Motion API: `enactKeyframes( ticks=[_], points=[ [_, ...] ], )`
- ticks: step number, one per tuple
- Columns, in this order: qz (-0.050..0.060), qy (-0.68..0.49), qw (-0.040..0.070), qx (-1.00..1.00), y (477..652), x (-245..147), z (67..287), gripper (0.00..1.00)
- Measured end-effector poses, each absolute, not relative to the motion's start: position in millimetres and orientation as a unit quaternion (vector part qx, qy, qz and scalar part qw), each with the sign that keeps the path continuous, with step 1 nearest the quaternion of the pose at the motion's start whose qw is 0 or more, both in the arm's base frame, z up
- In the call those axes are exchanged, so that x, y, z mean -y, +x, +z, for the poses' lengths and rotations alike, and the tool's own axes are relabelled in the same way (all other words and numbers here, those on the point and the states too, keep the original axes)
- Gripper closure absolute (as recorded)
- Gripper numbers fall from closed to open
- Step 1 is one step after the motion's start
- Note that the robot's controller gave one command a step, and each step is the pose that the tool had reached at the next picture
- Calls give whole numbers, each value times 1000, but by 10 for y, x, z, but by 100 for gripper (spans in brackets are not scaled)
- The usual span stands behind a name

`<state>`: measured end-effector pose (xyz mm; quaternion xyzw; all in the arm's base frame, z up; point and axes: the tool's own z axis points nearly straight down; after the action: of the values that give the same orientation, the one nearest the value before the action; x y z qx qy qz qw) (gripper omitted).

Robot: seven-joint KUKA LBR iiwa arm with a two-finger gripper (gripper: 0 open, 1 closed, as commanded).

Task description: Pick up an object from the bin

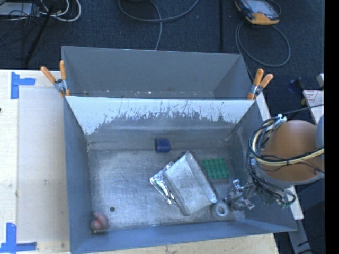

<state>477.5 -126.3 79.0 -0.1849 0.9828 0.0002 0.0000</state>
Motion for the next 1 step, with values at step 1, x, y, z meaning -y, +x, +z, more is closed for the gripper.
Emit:
enactKeyframes(
  ticks=[1],
  points=[
    [0, -185, 4, -983, 4796, 1259, 799, 0]
  ],
)
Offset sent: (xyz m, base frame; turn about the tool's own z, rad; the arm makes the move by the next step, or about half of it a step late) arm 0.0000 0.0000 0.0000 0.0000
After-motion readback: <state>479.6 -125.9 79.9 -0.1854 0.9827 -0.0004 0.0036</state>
